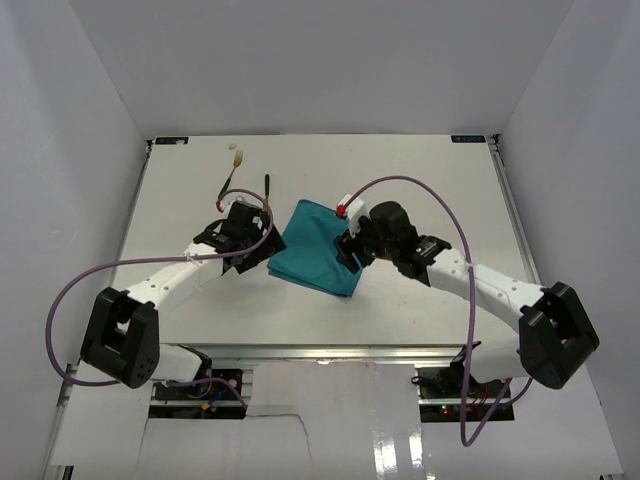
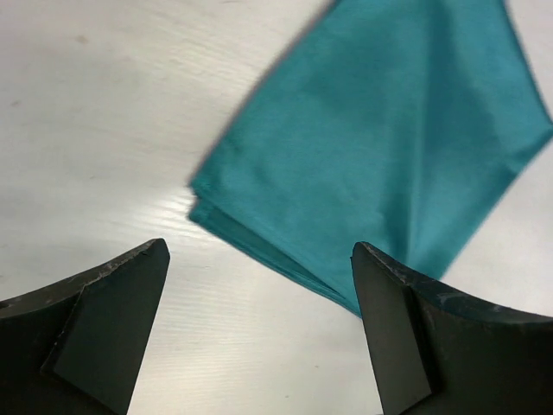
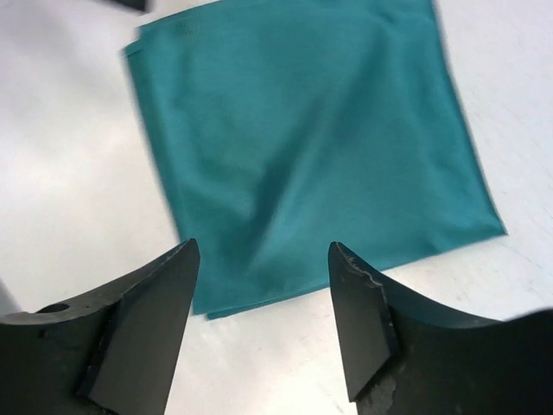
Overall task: Fold the napkin into a case and place the utensils inside
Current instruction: Fold the napkin at the center of the board.
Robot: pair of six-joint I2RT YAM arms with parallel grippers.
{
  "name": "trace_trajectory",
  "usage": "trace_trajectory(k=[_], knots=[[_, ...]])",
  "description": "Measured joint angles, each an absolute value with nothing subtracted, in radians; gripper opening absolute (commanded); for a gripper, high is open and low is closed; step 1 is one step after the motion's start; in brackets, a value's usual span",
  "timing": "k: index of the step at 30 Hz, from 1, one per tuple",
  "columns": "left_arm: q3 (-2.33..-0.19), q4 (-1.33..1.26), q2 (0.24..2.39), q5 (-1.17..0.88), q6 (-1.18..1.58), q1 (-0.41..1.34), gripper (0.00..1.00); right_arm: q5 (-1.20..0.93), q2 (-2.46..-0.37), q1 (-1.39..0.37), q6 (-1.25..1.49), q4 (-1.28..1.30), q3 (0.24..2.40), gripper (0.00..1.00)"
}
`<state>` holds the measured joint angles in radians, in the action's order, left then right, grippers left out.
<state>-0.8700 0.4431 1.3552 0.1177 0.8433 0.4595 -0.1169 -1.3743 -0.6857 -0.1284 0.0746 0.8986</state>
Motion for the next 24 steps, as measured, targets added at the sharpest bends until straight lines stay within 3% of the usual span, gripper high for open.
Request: trace_trajectory(k=[8, 12, 15, 19, 24], knots=[[-0.867, 0.503, 1.481, 0.127, 0.899, 0.416, 0.98, -0.025, -1.285, -0.853, -0.214, 0.126, 0.828, 0.71], [-0.895, 0.517, 1.577, 0.117, 0.931, 0.414, 0.9, 0.024, -1.303, -0.868, -0.217, 0.139, 0.82, 0.7], [-0.911, 0.503, 1.601, 0.116, 0.958, 0.414, 0.72, 0.057, -1.327, -0.872, -0.218, 0.15, 0.816, 0.67], [-0.926, 0.498, 1.632, 0.115, 0.981, 0.413, 0.4, 0.083, -1.36, -0.873, -0.222, 0.166, 0.805, 0.65], [-0.942, 0.491, 1.659, 0.11, 0.995, 0.41, 0.11, 0.11, -1.446, -0.889, -0.25, 0.191, 0.822, 0.64]])
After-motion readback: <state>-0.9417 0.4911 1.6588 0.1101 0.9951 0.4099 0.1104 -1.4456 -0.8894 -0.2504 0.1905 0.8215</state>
